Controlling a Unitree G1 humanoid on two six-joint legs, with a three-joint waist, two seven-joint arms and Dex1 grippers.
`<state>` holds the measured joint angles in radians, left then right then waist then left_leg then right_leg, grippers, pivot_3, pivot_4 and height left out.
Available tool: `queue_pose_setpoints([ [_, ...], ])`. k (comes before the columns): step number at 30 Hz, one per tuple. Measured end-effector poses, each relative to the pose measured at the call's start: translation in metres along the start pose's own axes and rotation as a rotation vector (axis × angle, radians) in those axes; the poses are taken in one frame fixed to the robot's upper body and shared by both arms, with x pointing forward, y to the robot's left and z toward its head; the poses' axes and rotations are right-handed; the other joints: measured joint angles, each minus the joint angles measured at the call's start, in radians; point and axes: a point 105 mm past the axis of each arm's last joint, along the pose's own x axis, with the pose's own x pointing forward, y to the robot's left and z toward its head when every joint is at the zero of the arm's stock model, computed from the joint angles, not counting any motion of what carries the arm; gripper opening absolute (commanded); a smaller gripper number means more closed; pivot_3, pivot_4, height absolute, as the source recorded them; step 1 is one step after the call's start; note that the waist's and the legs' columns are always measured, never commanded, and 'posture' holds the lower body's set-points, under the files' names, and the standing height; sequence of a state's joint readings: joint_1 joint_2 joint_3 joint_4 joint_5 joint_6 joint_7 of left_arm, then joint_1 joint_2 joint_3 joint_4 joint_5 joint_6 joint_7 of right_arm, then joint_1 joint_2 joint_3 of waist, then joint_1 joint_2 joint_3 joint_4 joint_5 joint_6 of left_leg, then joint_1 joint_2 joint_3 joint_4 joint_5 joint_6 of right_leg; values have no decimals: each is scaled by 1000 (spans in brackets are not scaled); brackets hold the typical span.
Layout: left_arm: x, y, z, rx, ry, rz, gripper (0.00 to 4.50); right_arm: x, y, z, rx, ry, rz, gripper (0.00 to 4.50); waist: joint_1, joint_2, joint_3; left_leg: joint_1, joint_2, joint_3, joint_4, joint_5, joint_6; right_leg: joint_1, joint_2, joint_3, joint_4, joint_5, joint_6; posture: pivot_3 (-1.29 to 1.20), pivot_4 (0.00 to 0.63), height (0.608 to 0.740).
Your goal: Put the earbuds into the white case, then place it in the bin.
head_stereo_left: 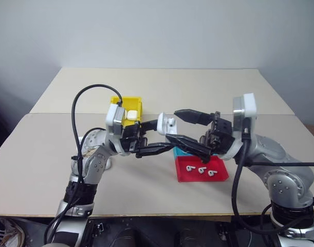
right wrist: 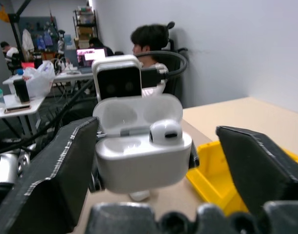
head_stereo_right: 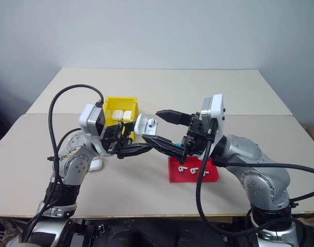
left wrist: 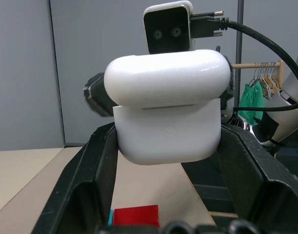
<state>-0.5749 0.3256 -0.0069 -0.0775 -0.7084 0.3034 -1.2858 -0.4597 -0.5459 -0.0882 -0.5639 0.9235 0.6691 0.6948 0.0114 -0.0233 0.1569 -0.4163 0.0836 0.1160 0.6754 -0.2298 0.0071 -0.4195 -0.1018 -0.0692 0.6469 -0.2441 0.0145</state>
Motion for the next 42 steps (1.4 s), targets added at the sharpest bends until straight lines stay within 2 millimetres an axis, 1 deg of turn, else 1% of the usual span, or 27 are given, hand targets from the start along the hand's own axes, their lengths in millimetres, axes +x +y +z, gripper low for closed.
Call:
queue_pose_setpoints([
  [3,0,3,1,4,-2,21,2769,0,-6,5,-20,12,11,4482,0,0,0,0,0,0,0,0,0,0,0,0,0,0,0,0,150,740],
  [6,-2,5,2,10,7,40,2769,-4,-20,15,-92,70,20,4482,0,0,0,0,0,0,0,0,0,0,0,0,0,0,0,0,150,740],
  [8,-6,3,4,23,26,35,2769,-20,-49,23,-200,163,-60,4482,0,0,0,0,0,1,0,0,0,0,0,0,-1,0,0,0,150,740],
  [9,-10,3,6,34,34,44,2769,-26,-63,22,-280,250,-68,4482,0,0,0,0,0,1,0,0,0,0,0,0,-1,0,0,0,150,740],
  [10,-13,3,7,40,41,52,2769,-30,-73,15,-351,354,-50,4482,-2,0,0,0,0,2,-1,0,0,-1,0,1,-1,0,0,0,150,740],
  [11,-14,3,8,43,42,55,2769,-32,-79,9,-398,425,-26,4482,-3,0,0,0,0,1,-1,0,0,-1,0,1,-1,0,0,0,150,740],
  [12,-16,3,8,45,41,64,2769,-31,-86,-5,-468,536,47,4319,-10,0,0,0,0,2,-1,0,0,-2,1,2,-1,0,0,0,150,740],
  [14,-15,1,7,43,37,67,2769,-30,-96,-33,-541,710,178,3893,-21,0,0,0,1,2,-1,0,0,-2,1,2,-1,0,0,0,150,740],
  [16,-16,0,7,46,37,76,2769,-29,-106,-60,-569,842,293,3252,-29,0,0,0,1,2,-1,0,-1,-2,1,2,0,0,0,0,150,740],
  [17,-15,-1,7,48,36,76,2769,-30,-108,-68,-573,879,328,2998,-29,0,1,0,1,2,-2,1,-1,-3,1,2,0,0,0,0,150,740],
  [18,-16,-2,8,55,37,86,2769,-27,-112,-78,-573,924,374,2618,-30,0,1,0,1,3,-2,2,-4,-3,1,2,0,0,0,0,150,740],
  [19,-17,-3,7,56,38,96,2769,-24,-115,-85,-578,956,408,2618,-31,1,1,0,1,3,-2,4,-7,-3,1,2,-1,0,0,0,150,740],
  [22,-19,-4,8,64,44,118,2769,-21,-121,-98,-616,1031,487,2618,-26,1,1,0,1,3,-2,5,-8,-3,0,2,-1,0,0,0,150,740],
  [27,-26,-8,10,83,57,153,2769,-20,-126,-118,-639,1111,555,2618,-22,1,1,0,0,3,-1,5,-9,-2,-1,1,0,0,0,0,150,740],
  [32,-27,-10,11,91,66,174,2769,-28,-132,-127,-683,1181,575,2618,-25,1,1,0,1,3,-2,6,-10,-3,-1,1,0,0,0,0,150,740],
  [35,-27,-12,12,102,71,182,2769,-30,-134,-136,-717,1211,584,2618,-26,1,1,0,1,3,-2,6,-11,-3,0,1,1,0,0,0,150,740],
  [42,-29,-15,13,107,76,202,2769,-21,-138,-138,-789,1209,569,2618,-27,2,1,1,1,3,-3,7,-11,-2,0,1,1,0,0,0,150,740],
])
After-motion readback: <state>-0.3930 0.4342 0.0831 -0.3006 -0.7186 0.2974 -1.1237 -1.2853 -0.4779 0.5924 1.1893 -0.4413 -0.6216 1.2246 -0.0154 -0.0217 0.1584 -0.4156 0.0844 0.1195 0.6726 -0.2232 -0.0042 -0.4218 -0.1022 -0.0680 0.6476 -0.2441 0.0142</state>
